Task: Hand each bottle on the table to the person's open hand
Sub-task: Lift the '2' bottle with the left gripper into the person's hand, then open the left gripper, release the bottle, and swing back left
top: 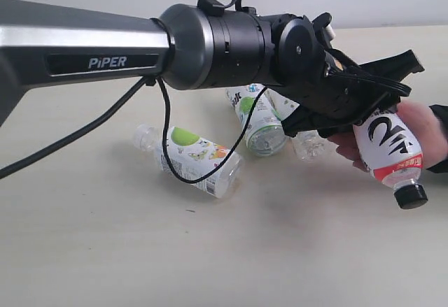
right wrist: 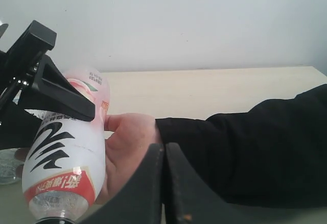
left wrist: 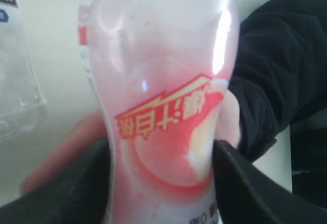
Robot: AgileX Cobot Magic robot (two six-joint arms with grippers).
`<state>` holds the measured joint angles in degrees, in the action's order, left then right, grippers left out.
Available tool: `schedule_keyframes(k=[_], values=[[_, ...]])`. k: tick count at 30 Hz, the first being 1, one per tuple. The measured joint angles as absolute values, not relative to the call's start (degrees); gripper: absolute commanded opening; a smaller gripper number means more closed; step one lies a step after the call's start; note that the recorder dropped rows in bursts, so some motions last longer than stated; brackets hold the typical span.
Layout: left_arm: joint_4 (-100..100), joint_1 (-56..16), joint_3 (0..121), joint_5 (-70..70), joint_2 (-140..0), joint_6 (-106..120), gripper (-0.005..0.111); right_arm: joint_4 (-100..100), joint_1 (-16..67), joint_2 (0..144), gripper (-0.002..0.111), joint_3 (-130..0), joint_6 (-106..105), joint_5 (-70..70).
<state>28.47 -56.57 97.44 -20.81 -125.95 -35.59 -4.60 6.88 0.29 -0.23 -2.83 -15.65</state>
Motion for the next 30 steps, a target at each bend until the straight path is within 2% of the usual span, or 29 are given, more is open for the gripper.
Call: schedule_keyframes(k=[4,8,15,30], values=[[28.6,-56.6,97.4,-20.8,-126.0,-35.4,0.054,-4.6,6.9,0.3,0.0,-0.2,-2.8,-15.6],[28.9,-56.6,97.4,-20.6,-126.0,-34.5,0.065,-4.6,6.9,0.3,0.0,-0.2,-2.8,-15.6],[28.9,-56.6,97.4,-19.5,-126.0,-31.3,0.092,-4.6,6.9,0.3,0.0,-0.2,-2.8,-15.6],[28.9,-56.2,97.4,-20.9,-124.4,-29.5,0.093,-4.6,6.9,0.3,0.0,-0.2,-2.8,-15.6]])
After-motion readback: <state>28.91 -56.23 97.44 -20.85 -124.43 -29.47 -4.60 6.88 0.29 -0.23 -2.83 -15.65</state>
